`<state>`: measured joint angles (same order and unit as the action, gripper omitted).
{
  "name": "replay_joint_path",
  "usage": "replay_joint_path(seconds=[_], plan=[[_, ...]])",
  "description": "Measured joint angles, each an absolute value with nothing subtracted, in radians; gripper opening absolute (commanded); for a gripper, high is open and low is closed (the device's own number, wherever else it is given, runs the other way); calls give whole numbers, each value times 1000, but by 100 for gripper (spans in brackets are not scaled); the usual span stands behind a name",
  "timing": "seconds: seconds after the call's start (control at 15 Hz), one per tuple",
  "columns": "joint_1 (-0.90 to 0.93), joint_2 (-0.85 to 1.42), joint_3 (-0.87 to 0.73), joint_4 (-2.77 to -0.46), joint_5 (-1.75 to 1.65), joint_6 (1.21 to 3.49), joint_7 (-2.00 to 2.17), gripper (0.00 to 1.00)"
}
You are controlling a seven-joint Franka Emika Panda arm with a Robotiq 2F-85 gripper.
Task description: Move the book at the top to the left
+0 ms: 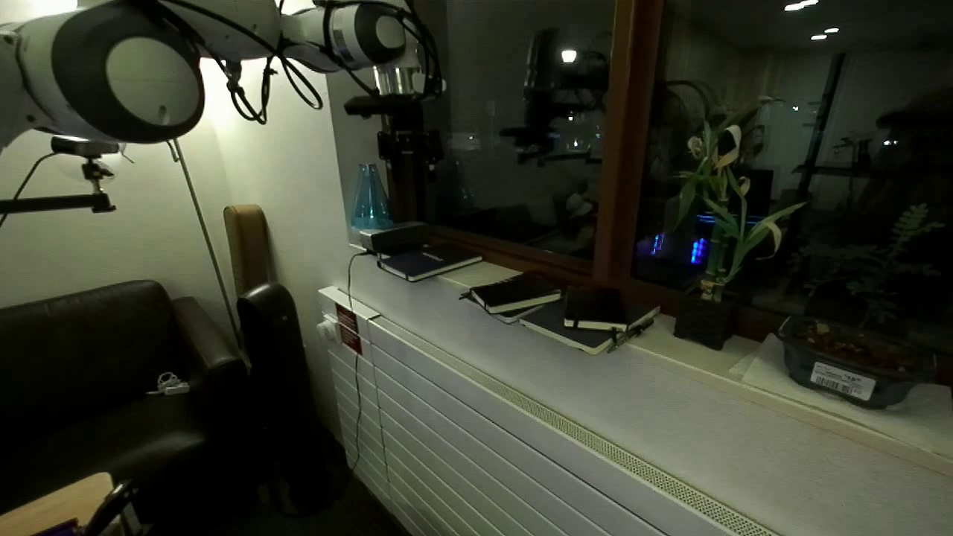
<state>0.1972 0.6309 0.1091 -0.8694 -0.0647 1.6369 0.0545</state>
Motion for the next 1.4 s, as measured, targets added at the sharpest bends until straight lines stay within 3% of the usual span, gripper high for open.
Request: replay_joint_path(seconds=[0.53,1.4], plan=[[145,480,129,-999,-48,1512,-139,100],[130,201,125,-1594,-131,2146,-182,100]])
